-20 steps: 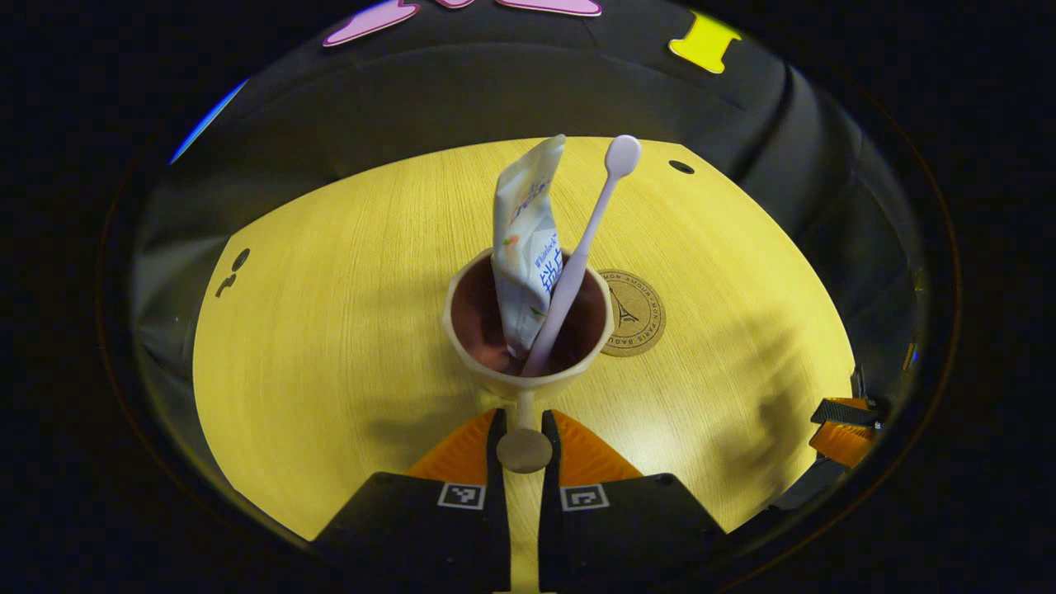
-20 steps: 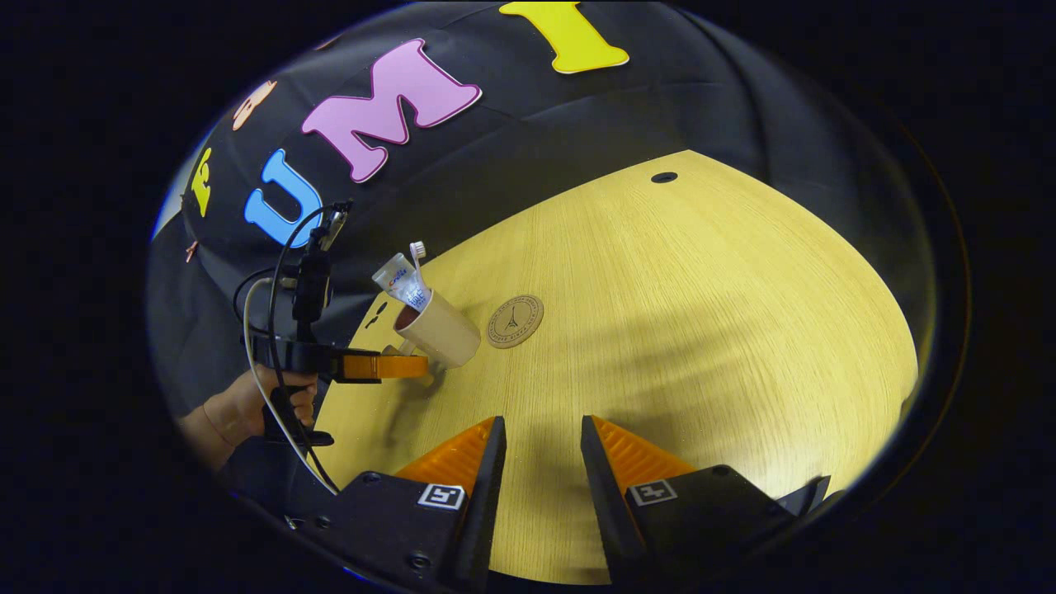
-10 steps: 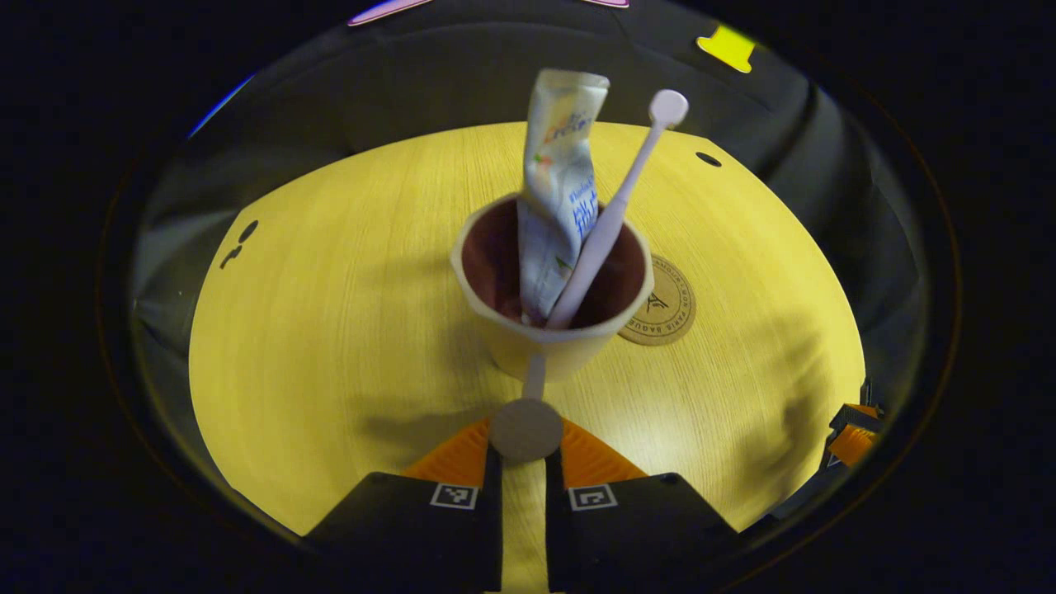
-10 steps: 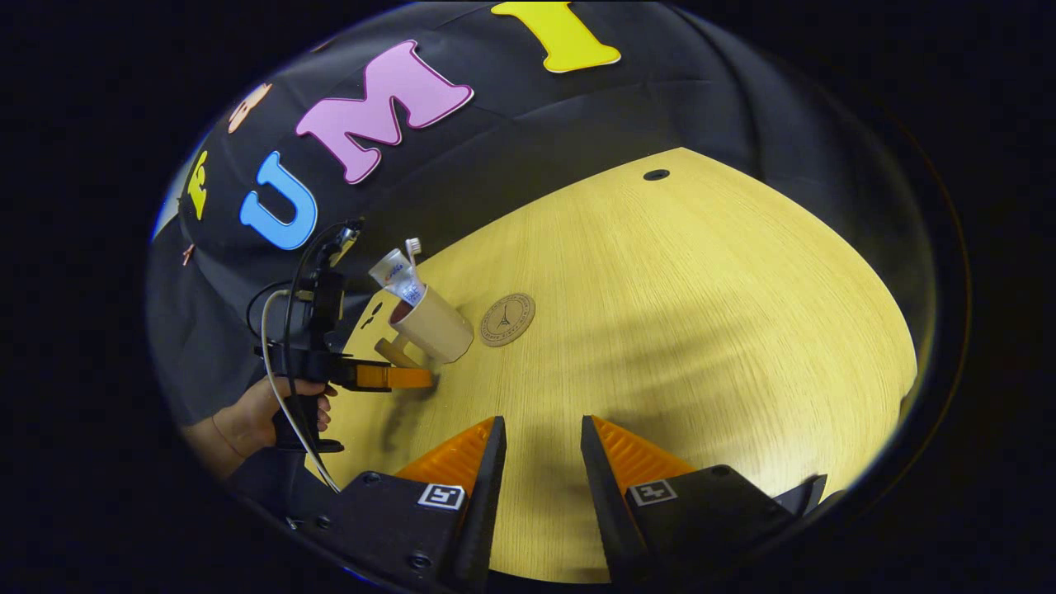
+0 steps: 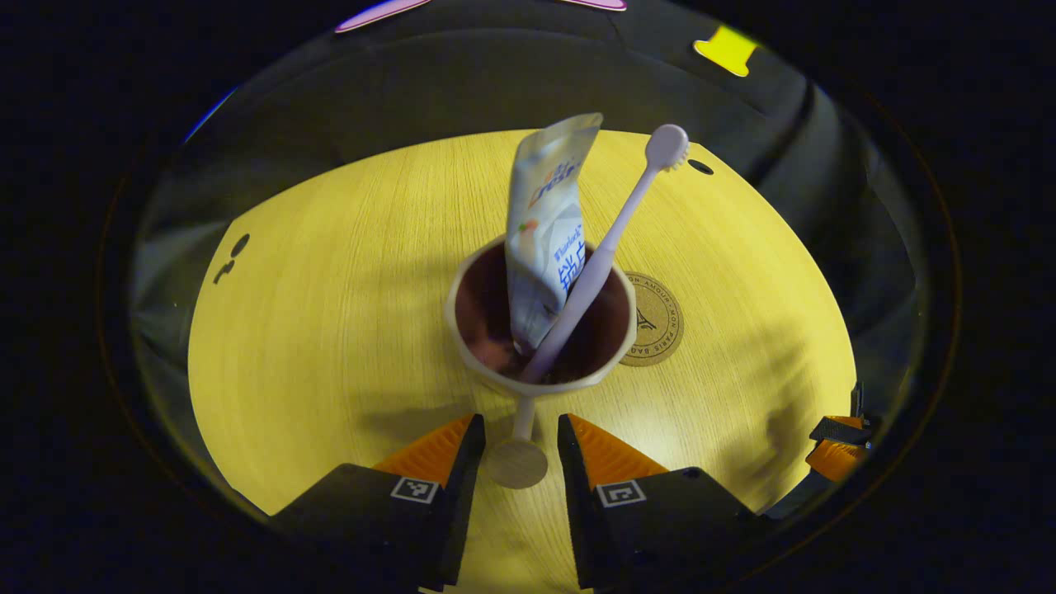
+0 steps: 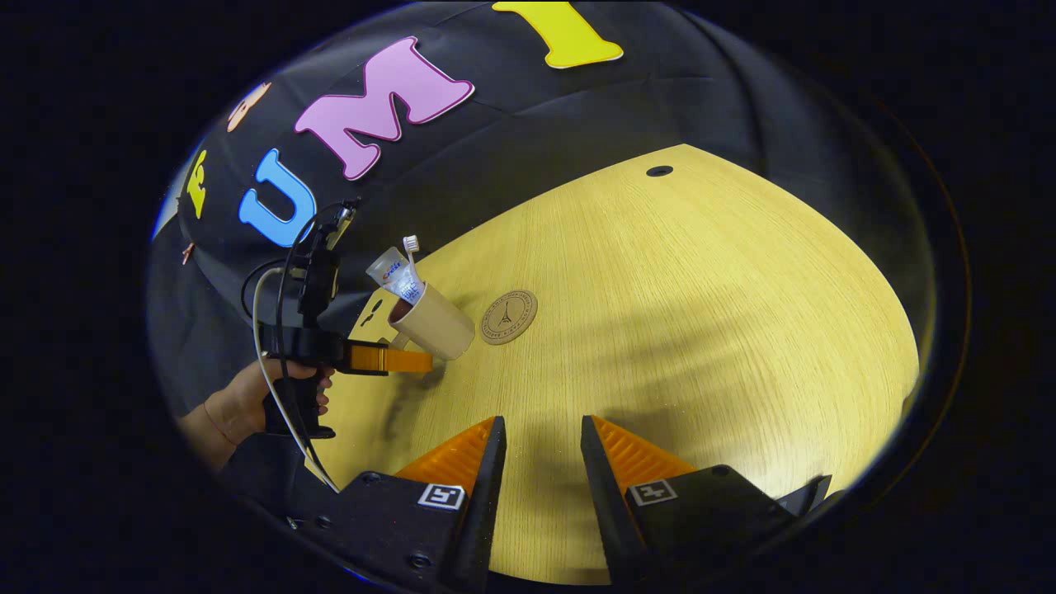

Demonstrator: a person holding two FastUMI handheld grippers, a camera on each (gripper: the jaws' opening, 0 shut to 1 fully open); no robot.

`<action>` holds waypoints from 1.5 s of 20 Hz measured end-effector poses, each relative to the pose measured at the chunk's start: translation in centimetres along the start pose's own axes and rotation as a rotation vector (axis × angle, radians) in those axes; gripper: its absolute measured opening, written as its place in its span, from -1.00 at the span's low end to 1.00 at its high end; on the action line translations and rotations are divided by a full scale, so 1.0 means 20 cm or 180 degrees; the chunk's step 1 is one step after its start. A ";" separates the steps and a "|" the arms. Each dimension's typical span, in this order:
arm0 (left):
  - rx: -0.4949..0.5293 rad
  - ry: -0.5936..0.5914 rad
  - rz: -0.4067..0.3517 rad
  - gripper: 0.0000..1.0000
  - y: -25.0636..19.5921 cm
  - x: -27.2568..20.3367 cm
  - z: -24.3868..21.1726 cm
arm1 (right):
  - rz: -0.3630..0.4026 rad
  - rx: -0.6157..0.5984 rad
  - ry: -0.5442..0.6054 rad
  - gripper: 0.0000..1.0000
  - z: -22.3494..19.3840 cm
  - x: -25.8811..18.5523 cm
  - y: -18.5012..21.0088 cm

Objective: Put the toothbrush and toothpaste on the desktop into the cup, then pick up the cup and place it on the coaster on the desktop.

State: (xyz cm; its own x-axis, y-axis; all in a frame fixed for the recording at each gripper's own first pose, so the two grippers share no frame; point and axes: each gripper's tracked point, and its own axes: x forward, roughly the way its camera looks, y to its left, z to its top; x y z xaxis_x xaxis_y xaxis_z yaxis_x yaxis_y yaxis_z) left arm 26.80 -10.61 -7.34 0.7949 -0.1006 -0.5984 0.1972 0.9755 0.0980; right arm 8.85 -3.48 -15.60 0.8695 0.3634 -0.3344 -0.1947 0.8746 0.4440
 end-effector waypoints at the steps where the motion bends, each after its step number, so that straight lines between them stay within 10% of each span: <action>1: 0.0063 0.0014 0.0043 0.00 0.01 0.01 0.01 | -0.0001 0.0004 -0.0002 0.14 0.00 0.00 0.00; 4: 0.0028 -0.0050 -0.0003 -0.53 0.00 0.00 0.03 | -0.0015 0.0009 -0.0011 0.14 0.01 0.00 -0.01; 30: 0.0353 -0.0499 -0.0351 -0.68 -0.45 0.07 0.25 | -0.0050 0.0131 -0.0158 0.14 0.10 -0.05 -0.08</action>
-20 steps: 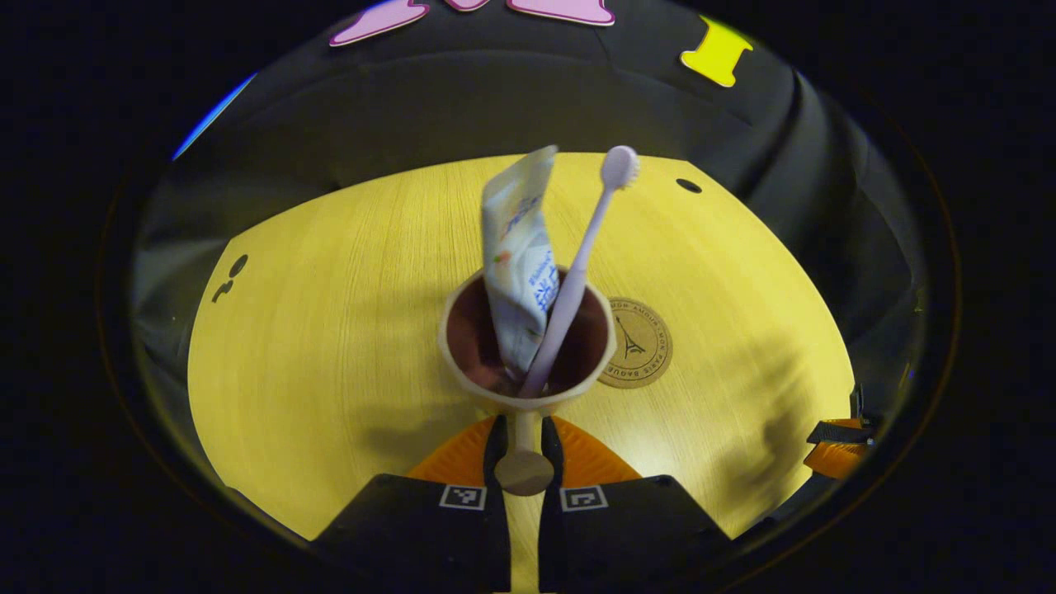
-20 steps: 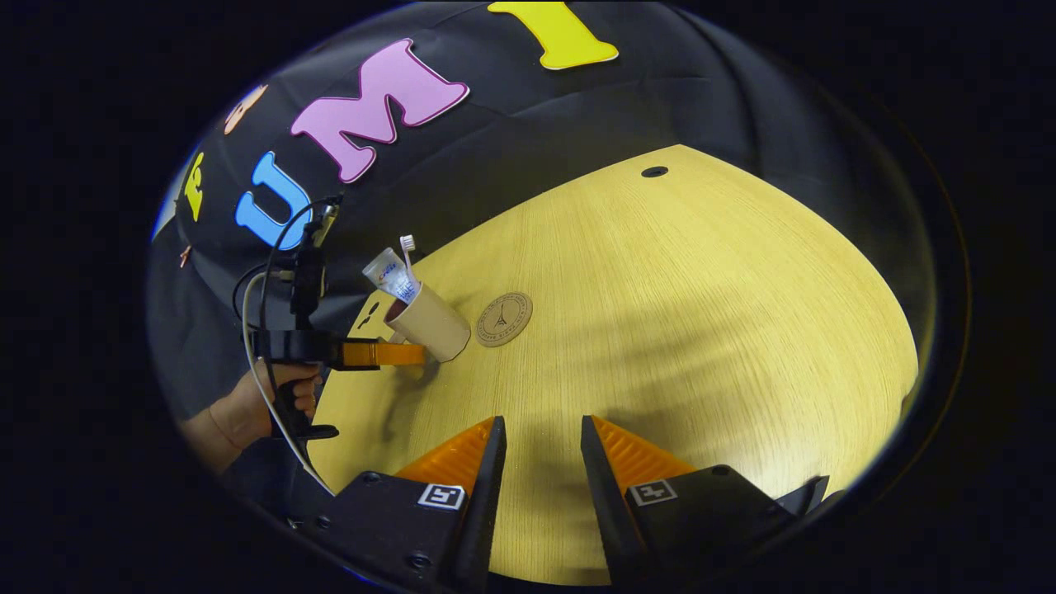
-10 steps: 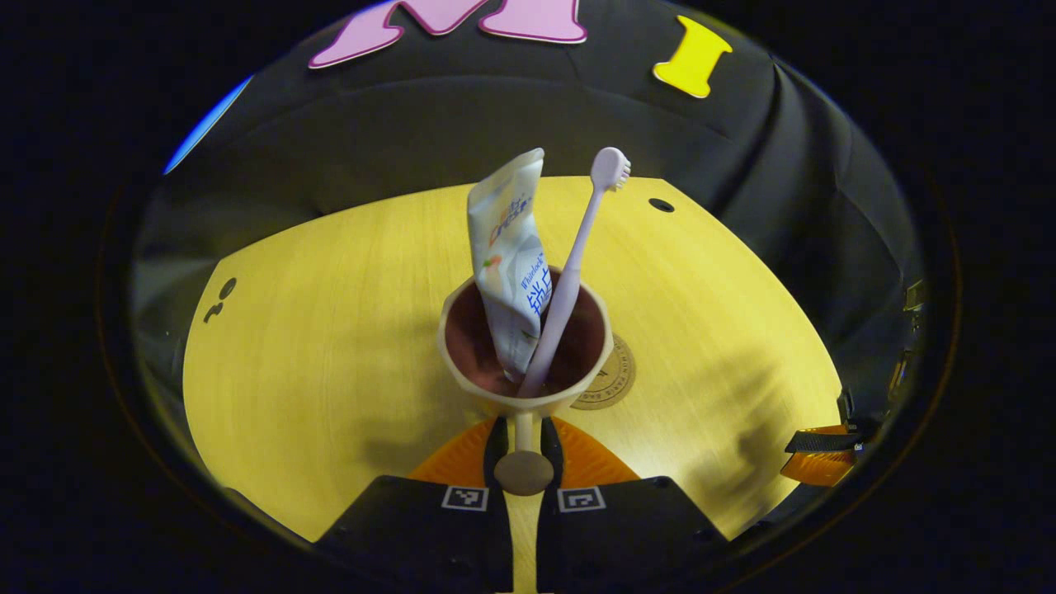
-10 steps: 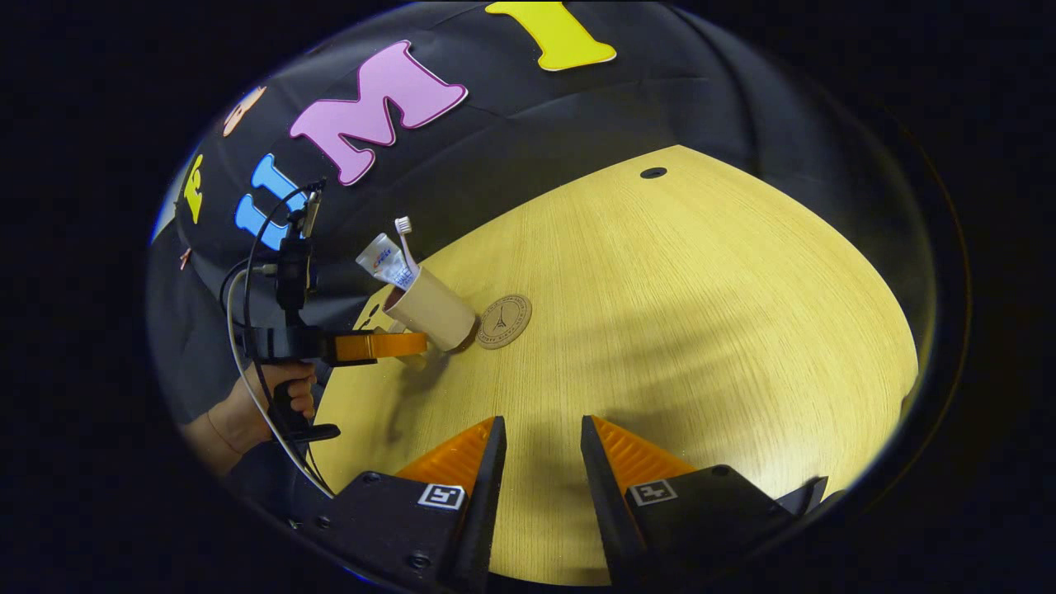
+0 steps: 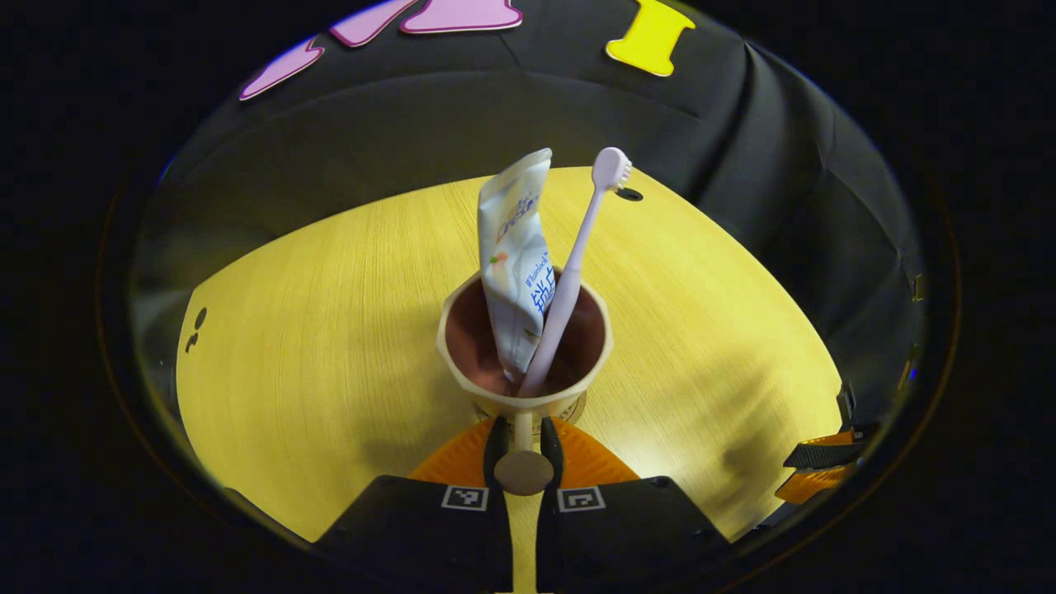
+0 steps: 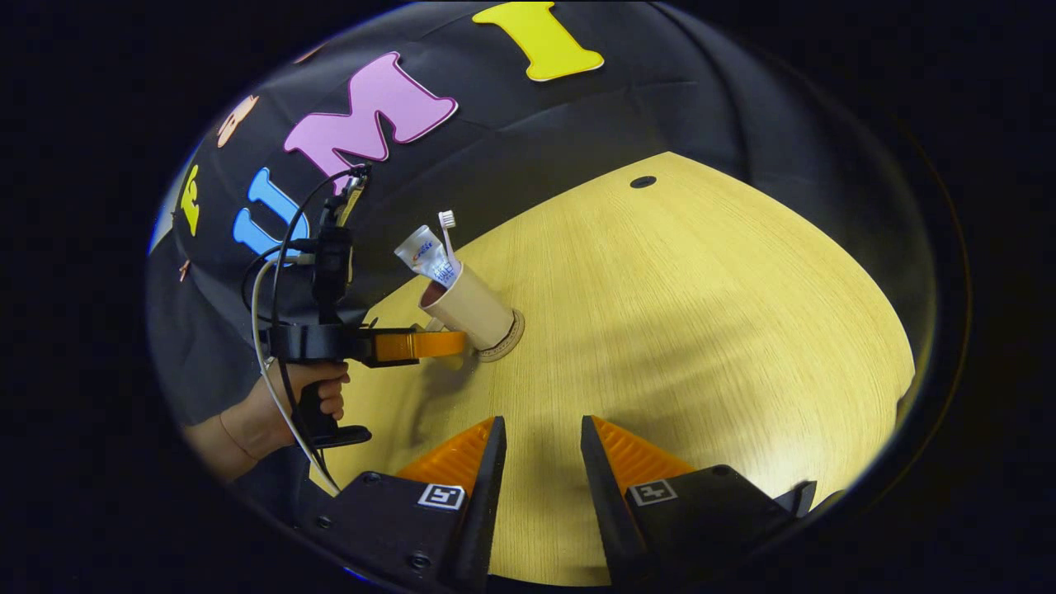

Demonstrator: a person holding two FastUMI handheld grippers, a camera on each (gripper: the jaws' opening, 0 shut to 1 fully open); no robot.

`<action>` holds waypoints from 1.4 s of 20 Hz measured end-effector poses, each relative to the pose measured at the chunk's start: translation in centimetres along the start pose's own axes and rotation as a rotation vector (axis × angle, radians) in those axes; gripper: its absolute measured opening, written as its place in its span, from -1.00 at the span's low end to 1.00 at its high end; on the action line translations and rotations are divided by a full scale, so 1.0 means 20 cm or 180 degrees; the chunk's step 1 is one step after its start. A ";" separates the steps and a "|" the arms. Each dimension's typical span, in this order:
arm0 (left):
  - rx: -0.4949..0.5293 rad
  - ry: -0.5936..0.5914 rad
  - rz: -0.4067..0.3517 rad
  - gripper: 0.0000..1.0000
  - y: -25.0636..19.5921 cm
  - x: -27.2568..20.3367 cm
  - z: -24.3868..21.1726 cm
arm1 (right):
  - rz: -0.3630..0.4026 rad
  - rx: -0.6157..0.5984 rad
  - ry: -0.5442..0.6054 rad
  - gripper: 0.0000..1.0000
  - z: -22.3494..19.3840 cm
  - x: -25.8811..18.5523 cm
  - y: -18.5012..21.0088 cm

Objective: Put the toothbrush and toothpaste on the desktop into the cup, then pick up the cup and place it on the coaster on the desktop.

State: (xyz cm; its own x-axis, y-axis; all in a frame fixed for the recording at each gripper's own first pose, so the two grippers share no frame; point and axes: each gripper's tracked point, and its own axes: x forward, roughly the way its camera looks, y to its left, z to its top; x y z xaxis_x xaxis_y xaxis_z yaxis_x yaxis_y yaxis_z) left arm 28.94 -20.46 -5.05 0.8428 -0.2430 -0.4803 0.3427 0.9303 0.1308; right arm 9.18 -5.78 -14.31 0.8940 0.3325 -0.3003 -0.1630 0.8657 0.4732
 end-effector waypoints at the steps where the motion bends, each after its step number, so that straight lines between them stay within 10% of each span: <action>1: -0.0007 0.0015 0.0006 -0.67 0.00 0.00 -0.01 | -0.0002 0.0002 0.0000 0.14 0.00 0.00 0.00; 8: 0.0010 -0.0116 -0.0029 -0.47 0.01 -0.06 0.03 | -0.0020 0.0021 -0.0006 0.14 0.01 0.00 -0.02; 15: 0.0030 -0.0349 -0.0003 0.96 0.08 -0.33 -0.04 | 0.0014 -0.0047 -0.0042 0.14 0.07 -0.02 0.05; 25: -0.0191 -0.1050 0.0122 0.96 0.26 -0.91 -0.12 | 0.0222 -0.0301 -0.0024 0.34 0.09 -0.05 0.37; 27: -0.0321 -0.1093 0.0139 0.96 0.30 -0.98 -0.17 | 0.0247 -0.0350 -0.0029 0.01 0.10 -0.06 0.43; 28: -0.0388 -0.1096 0.0161 0.96 0.33 -1.01 -0.20 | 0.0264 -0.0368 -0.0029 0.34 0.10 -0.07 0.45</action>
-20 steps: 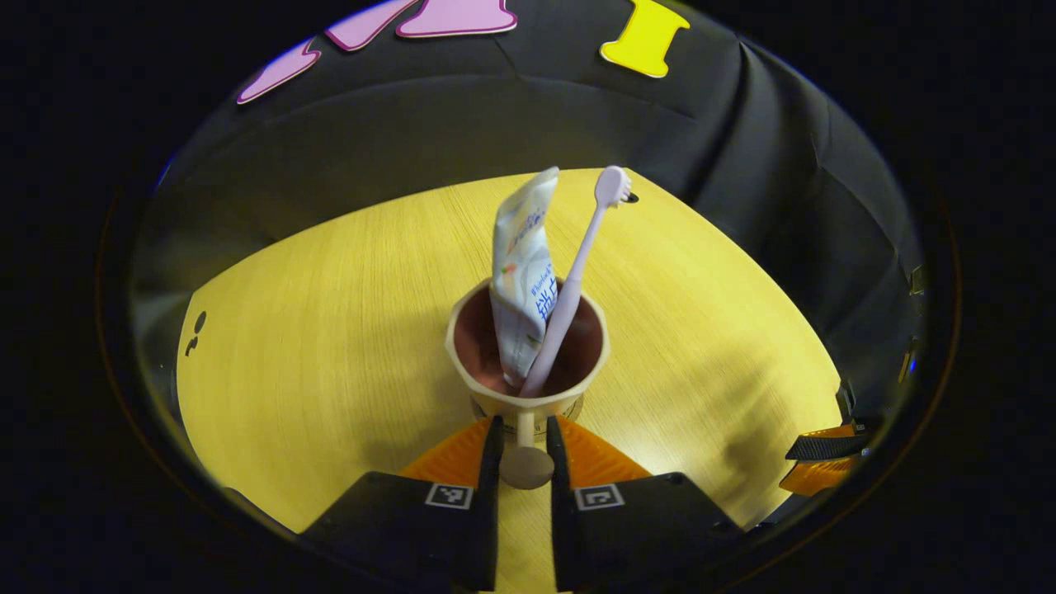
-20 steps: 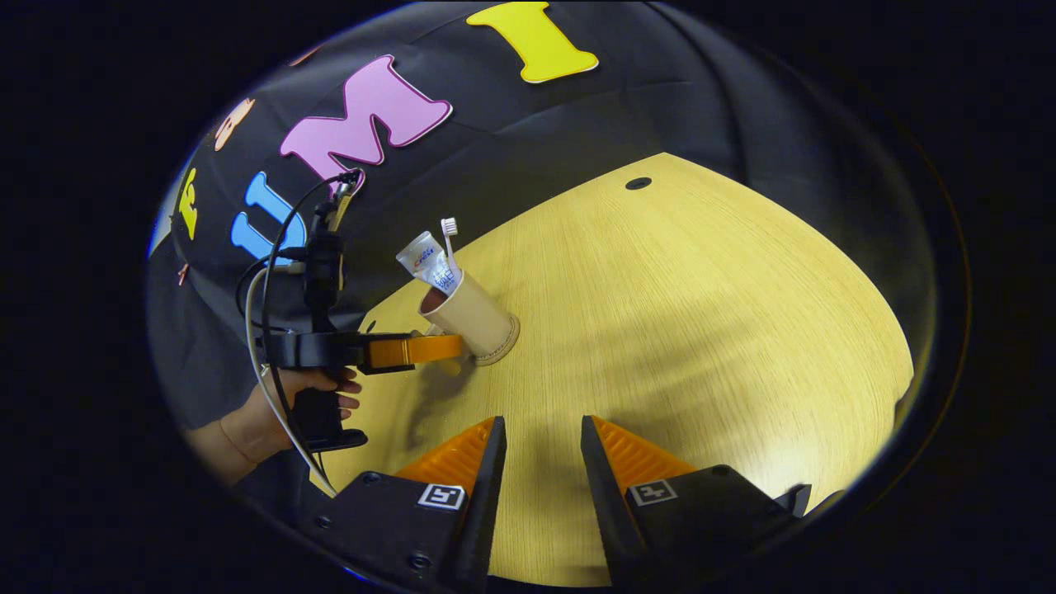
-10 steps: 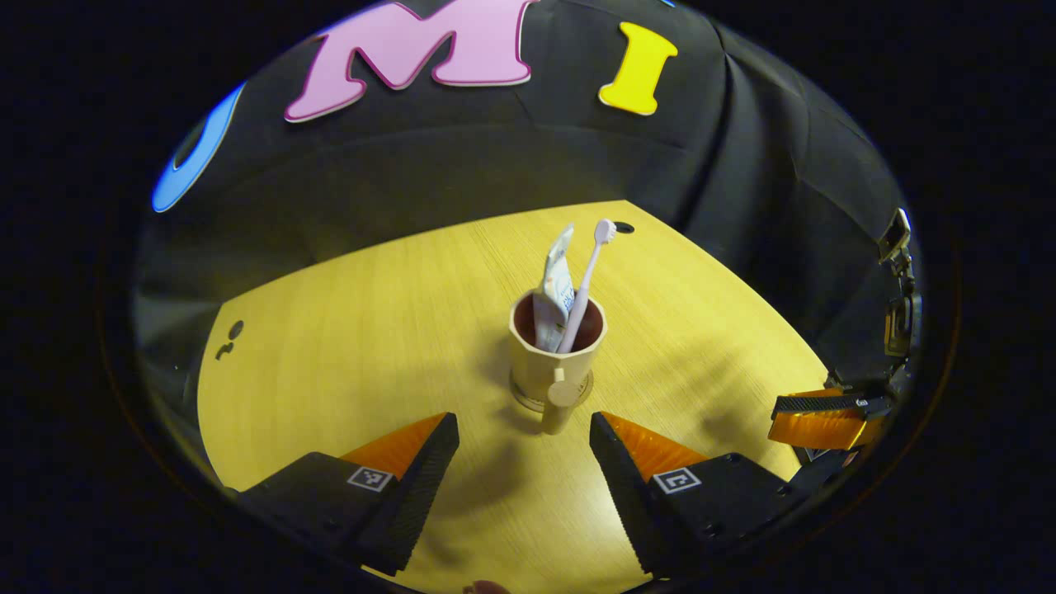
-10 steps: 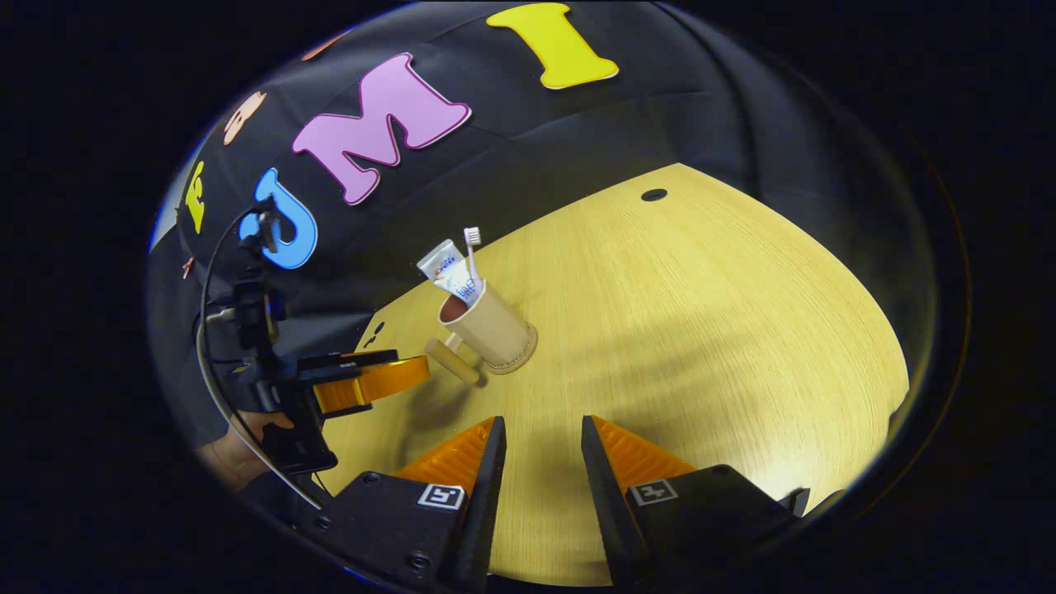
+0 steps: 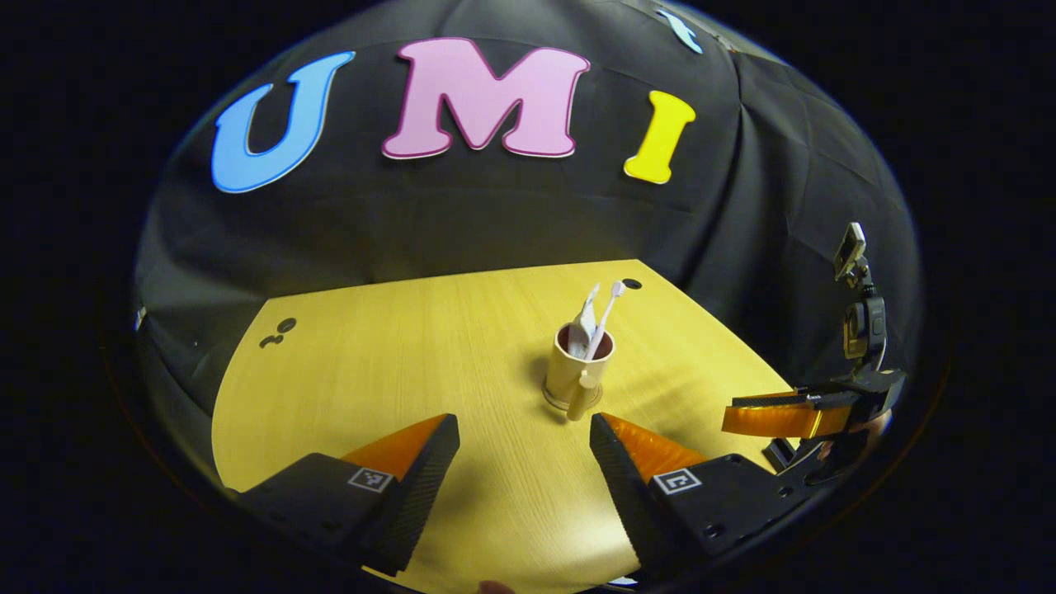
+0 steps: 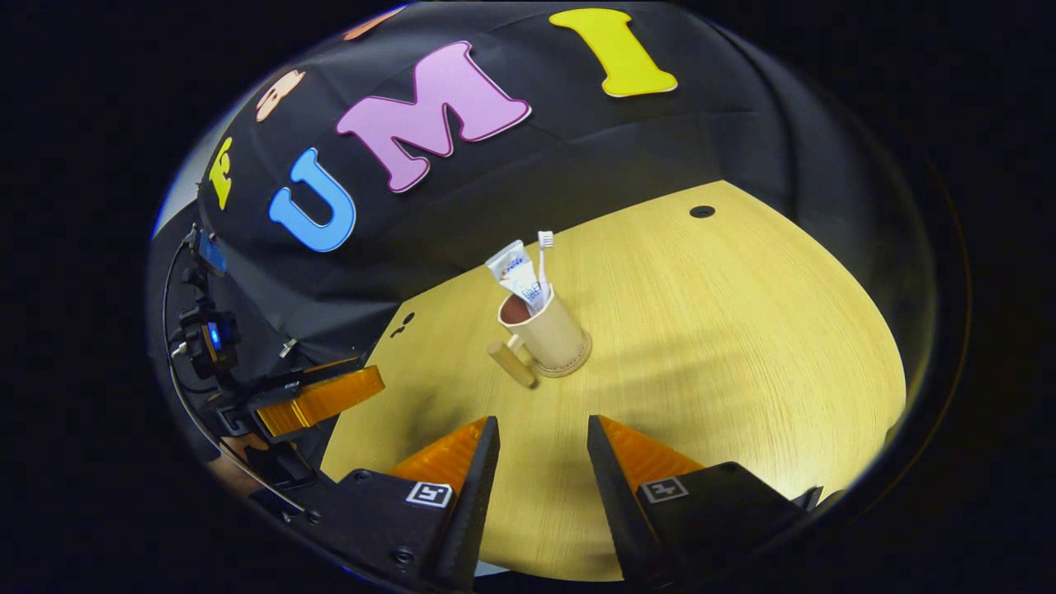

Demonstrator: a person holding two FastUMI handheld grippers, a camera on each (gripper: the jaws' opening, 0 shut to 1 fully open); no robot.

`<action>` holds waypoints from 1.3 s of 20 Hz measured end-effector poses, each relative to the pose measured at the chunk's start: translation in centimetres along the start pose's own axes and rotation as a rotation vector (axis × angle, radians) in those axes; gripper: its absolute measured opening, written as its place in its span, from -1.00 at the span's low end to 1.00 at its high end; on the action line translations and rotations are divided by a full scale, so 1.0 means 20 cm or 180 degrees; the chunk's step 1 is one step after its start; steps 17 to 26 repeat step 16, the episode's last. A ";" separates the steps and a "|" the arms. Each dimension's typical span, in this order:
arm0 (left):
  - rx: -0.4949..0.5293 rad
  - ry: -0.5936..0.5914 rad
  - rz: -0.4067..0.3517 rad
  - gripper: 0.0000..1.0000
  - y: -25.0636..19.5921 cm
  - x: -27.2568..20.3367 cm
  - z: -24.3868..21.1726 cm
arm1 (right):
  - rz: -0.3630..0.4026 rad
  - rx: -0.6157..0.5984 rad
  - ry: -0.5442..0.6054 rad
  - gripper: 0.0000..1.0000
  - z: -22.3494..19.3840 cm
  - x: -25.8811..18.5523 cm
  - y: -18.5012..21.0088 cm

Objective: Put the toothbrush and toothpaste on the desktop into the cup, then pick up the cup and place it on the coaster on the desktop.

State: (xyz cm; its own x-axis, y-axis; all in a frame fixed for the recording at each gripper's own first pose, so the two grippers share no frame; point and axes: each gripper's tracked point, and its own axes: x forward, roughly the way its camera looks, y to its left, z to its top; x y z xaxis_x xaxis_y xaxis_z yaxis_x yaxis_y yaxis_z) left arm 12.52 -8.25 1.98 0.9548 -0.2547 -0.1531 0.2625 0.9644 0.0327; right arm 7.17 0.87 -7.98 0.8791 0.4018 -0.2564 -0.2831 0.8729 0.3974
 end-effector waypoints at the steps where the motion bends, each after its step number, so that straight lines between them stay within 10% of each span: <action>1: -0.0061 -0.0001 0.0024 0.96 0.02 -0.03 -0.02 | 0.0015 -0.0016 -0.0006 0.42 0.00 -0.01 0.03; 8: -0.0402 -0.0012 0.0185 0.96 0.23 -0.17 -0.15 | 0.0079 -0.0165 0.0042 0.53 -0.03 -0.03 0.18; 9: -0.0419 -0.0004 0.0203 0.96 0.26 -0.19 -0.17 | 0.0082 -0.0175 0.0045 0.22 -0.04 -0.03 0.20; 10: -0.0426 -0.0001 0.0224 0.95 0.28 -0.20 -0.18 | 0.0089 -0.0182 0.0048 0.56 -0.04 -0.03 0.22; 26: -0.0476 0.0051 0.0277 0.95 0.37 -0.25 -0.24 | 0.0100 -0.0209 0.0064 0.60 -0.06 -0.02 0.29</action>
